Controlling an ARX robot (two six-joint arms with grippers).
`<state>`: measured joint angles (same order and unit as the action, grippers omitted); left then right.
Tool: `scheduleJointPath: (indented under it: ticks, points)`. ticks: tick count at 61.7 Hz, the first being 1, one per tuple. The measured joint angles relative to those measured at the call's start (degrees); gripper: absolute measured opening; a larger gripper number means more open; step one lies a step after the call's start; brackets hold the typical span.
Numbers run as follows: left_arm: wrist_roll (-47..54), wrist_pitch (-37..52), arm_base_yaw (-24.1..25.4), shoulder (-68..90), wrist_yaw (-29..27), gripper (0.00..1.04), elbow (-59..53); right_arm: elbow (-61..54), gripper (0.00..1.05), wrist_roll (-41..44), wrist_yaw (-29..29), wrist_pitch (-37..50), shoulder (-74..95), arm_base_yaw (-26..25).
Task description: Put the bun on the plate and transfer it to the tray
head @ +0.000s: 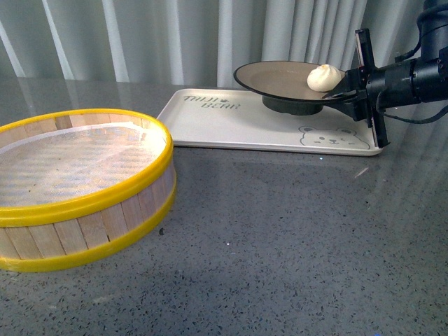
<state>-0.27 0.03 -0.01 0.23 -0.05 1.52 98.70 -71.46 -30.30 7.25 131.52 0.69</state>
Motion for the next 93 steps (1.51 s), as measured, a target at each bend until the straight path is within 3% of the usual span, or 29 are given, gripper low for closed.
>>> scheduleJointPath:
  ticks: [93]
  points:
    - [0.0, 0.0, 0.0, -0.02, 0.0, 0.98, -0.02, -5.22, 0.03, -3.43, 5.27, -3.1, -5.38, 1.62]
